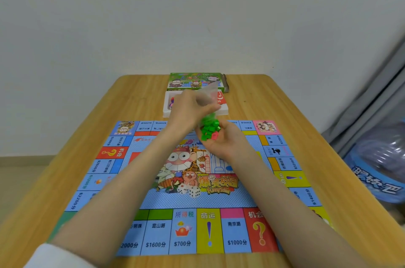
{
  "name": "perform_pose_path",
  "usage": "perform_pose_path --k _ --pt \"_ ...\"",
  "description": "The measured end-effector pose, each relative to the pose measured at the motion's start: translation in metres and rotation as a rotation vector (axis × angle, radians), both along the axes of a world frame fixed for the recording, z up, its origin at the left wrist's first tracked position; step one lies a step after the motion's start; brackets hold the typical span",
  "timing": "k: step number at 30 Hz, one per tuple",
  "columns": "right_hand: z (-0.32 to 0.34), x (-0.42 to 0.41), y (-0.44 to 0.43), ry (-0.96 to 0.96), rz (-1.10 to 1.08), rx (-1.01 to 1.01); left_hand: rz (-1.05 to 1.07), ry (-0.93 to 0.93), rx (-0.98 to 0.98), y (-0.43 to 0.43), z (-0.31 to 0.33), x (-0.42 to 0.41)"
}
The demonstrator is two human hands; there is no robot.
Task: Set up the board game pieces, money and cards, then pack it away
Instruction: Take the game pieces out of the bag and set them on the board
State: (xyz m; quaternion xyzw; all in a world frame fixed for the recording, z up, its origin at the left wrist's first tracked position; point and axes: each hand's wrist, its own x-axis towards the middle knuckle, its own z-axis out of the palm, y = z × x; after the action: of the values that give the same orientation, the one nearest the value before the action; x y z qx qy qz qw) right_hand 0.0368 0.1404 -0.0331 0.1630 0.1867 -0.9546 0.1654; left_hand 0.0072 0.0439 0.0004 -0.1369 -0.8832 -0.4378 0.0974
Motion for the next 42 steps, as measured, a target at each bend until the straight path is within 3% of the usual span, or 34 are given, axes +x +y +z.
perform_pose_path --k 3,17,30,42 --pt "0.0 0.0 0.0 -0.001 -0.012 -0.012 -0.023 -0.035 -0.125 -0.002 0.0 -0.002" --pt "-0.003 -0.005 0.002 0.015 -0.013 -0.08 -0.042 0.051 -0.185 -0.001 0.006 -0.01" --pt "-0.003 -0.004 0.001 0.009 0.004 -0.022 -0.025 0.22 -0.252 0.003 -0.014 -0.009" --pt "-0.004 -0.003 0.002 0.053 0.012 -0.019 -0.071 0.071 -0.209 -0.001 0.001 -0.009"
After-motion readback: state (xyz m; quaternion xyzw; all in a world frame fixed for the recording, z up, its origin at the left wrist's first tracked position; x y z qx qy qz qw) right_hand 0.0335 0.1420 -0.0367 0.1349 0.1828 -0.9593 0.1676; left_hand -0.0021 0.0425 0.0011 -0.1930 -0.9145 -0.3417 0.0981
